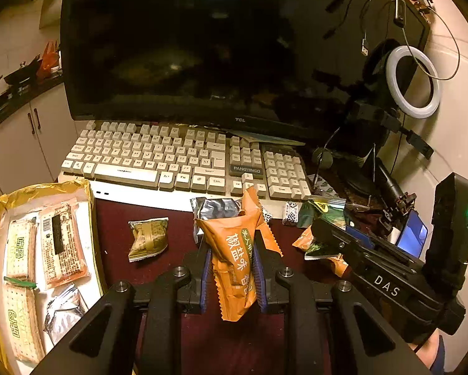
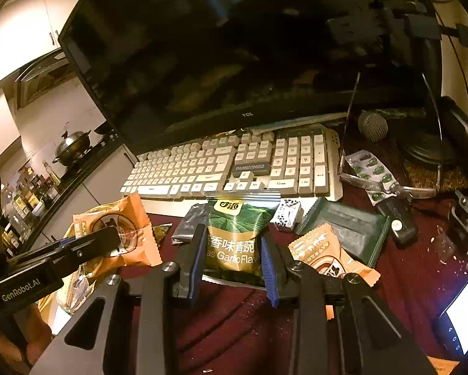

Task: Organize snacks
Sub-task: 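Lift the orange packet and green pack off the cloth with both grippers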

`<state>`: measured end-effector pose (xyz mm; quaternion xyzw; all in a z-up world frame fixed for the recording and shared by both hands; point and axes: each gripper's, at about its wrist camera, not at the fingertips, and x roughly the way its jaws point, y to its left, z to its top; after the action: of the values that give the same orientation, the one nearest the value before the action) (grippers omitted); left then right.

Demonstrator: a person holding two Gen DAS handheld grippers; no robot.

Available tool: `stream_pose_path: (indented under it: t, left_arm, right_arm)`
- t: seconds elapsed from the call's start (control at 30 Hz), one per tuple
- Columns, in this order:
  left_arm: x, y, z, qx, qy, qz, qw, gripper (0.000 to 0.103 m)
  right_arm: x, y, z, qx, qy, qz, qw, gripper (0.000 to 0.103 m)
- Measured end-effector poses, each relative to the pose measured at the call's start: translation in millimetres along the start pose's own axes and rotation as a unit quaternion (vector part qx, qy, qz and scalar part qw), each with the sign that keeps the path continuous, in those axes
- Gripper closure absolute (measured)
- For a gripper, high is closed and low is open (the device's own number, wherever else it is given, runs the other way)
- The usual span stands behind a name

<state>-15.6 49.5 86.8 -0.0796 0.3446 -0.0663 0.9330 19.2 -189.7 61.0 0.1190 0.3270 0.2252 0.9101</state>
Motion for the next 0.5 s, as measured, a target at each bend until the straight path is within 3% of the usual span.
stream_pose_path:
  t: [0.5]
  left_arm:
    - [-27.1,3.3,3.0,0.000,-0.027,-0.007,0.9996,0.080]
  right_arm:
    - [-14.0,20.9,-1.2,-0.044,-0.036,0.037,0.998,0.071]
